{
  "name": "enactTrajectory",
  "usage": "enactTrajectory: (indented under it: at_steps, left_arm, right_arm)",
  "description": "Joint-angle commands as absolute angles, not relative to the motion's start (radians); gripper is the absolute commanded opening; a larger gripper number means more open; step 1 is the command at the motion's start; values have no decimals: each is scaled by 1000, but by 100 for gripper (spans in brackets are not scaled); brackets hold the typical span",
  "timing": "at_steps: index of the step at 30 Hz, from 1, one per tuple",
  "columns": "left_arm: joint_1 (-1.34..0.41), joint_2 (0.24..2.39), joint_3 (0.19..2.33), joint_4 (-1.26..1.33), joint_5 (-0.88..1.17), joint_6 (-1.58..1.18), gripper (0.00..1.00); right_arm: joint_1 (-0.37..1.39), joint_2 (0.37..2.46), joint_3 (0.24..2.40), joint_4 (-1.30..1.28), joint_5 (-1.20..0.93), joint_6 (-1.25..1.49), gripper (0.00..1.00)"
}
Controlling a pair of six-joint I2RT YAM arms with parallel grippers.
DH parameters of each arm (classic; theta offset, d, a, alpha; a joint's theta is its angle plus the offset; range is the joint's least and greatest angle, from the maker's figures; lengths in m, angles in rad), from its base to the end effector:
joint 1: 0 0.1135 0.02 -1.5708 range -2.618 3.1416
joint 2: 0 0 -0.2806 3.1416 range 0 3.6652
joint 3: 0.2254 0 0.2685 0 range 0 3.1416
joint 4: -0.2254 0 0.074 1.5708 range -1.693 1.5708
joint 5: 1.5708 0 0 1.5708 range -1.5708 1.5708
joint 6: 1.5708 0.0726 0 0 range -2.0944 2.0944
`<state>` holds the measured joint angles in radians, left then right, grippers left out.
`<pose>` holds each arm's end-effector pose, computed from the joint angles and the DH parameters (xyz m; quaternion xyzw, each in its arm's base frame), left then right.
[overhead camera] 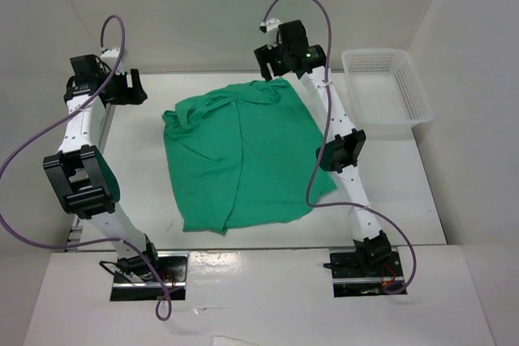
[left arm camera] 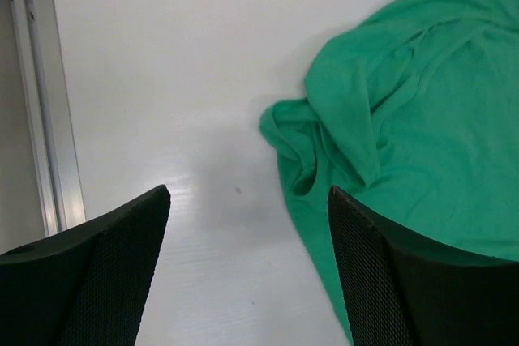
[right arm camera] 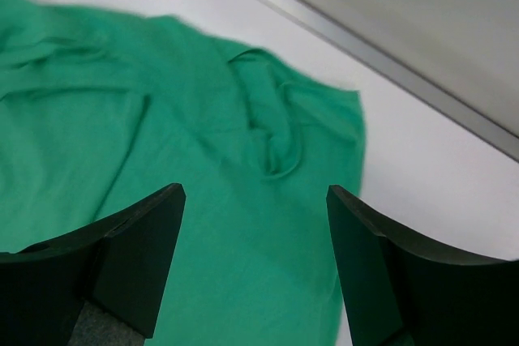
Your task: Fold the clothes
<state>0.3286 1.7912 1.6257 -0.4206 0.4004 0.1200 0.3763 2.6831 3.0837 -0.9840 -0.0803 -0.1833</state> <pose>0.4509 0.1238 0.3255 0.0036 0.8687 -0.0678 0.4906 0.5664 0.2301 0.3144 -0.2613 0.8404 0.0808 0.4679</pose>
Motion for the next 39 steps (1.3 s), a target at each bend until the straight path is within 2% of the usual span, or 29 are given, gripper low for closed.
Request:
enactTrajectory:
  at_steps: [1, 4, 12, 16, 20, 23, 32, 39]
  left_arm:
    - [330, 1697, 1554, -428, 368, 120, 85]
    - [396, 1600, 1502, -482, 385, 95, 86]
    - [597, 1318, 1373, -675, 446, 139, 99]
    - [630, 1221, 1296, -732, 434, 193, 99]
    - [678, 1201, 1233, -752, 460, 215, 99]
    - [702, 1201, 1203, -779, 543, 227, 99]
    - [703, 1212, 1193, -792, 618, 218, 99]
    - [703, 1292, 1224, -815, 571, 265, 99]
  right_arm:
    - [503, 2500, 3057, -1173, -190, -256, 78]
    - [627, 2464, 2941, -1270, -202, -296, 69]
    - [848, 2419, 2699, -1299, -272, -293, 65]
    - [969, 2355, 2496, -1196, -219, -282, 65]
    - [1064, 2179, 2083, -972, -65, -259, 68]
    - [1074, 2120, 1958, -914, -89, -241, 69]
    - [1094, 2052, 1737, -842, -146, -285, 69]
    - [1117, 2042, 1698, -811, -297, -328, 69]
